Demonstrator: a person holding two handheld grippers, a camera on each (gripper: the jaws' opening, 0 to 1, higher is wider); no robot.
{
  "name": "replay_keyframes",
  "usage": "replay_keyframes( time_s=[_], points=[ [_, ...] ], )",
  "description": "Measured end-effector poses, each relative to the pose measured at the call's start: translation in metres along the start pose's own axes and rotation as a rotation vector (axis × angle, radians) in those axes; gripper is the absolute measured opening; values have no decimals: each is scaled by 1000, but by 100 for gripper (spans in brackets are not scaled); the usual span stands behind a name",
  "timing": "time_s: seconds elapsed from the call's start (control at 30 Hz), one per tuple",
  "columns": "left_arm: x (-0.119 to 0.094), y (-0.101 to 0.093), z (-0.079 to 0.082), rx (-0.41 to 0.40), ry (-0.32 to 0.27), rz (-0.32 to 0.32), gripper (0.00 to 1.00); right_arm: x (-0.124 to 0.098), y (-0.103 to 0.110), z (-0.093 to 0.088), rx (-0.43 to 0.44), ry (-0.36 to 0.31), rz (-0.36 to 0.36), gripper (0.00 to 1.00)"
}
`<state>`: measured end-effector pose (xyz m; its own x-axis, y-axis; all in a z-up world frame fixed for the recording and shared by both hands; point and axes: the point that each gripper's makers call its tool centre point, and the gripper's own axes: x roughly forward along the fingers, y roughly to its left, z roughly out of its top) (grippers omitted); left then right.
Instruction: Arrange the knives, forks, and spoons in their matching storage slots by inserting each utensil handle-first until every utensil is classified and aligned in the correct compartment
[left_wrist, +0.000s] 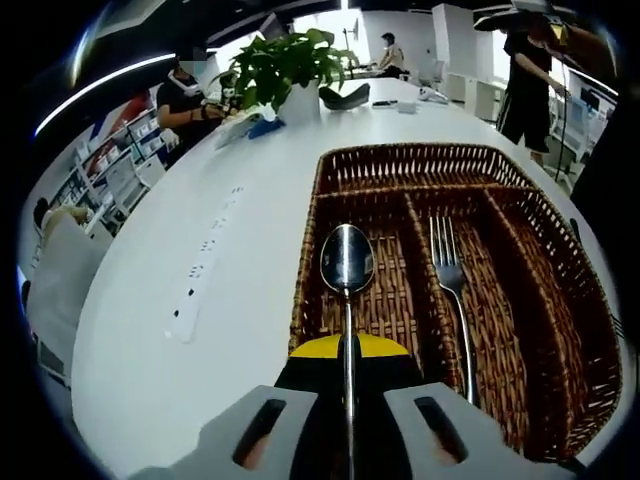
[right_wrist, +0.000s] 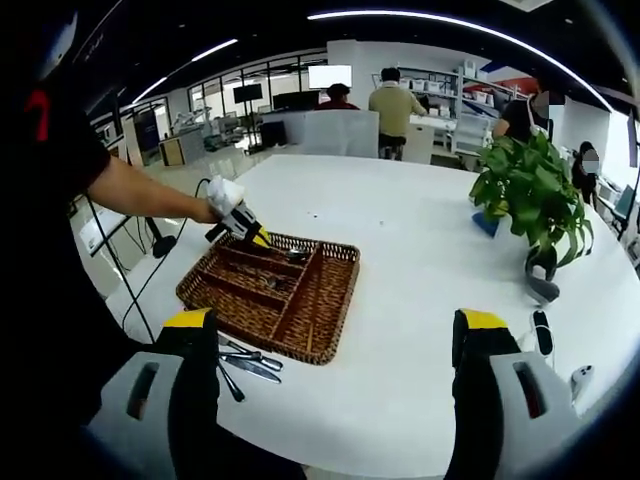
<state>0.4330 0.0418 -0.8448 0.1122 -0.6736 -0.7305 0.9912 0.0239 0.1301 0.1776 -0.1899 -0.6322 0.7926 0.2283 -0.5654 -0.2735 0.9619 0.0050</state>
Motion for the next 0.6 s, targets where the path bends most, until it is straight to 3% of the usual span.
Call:
replay_keyframes(
  time_s=[0.17,0.43,0.5,0.6],
  points=[
    [4,-3,3,2,9,5,0,0,1,0,-1,2,2,100],
    [11,-2,-7,29,71,25,1,-2,1,0,3,-5,-2,100],
    [11,-1,-4,-10,47,23,1,-3,0,-1,0,-3,-5,100],
    [13,-2,-4,6,30,18,1,-7,-1,0,6,-10,-13,100]
  ],
)
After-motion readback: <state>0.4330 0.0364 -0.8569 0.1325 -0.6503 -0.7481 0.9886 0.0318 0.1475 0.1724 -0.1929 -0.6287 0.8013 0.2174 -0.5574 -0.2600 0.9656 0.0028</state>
